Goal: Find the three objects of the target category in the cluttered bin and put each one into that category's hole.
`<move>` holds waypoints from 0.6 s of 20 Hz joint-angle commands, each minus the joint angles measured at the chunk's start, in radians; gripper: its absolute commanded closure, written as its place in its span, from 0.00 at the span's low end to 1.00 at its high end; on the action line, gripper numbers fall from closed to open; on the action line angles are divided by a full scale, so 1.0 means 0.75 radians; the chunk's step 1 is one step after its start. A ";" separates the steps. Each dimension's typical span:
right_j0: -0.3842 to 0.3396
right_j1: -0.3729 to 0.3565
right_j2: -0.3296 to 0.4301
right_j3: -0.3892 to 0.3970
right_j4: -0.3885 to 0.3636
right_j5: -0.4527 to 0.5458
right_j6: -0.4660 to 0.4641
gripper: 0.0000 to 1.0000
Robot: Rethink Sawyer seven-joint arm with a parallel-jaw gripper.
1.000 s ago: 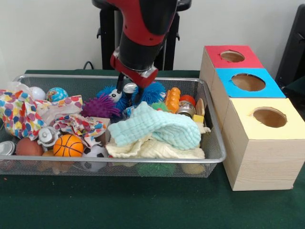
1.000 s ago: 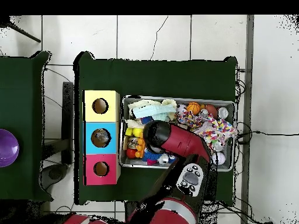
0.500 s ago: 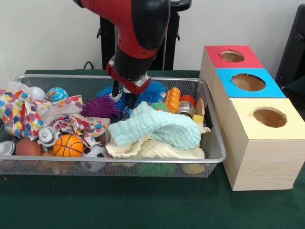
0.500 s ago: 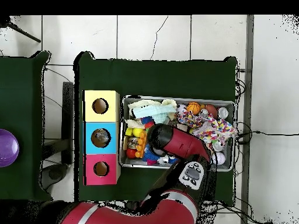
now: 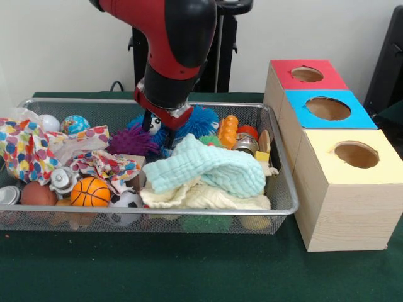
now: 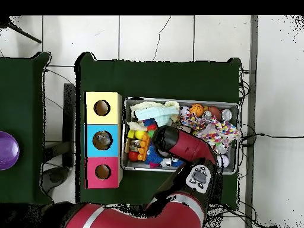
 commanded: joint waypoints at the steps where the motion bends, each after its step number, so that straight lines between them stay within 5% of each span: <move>1: -0.037 0.098 0.130 0.046 0.076 -0.092 0.319 0.00; 12: -0.129 0.021 0.358 0.217 0.249 -0.279 0.314 0.00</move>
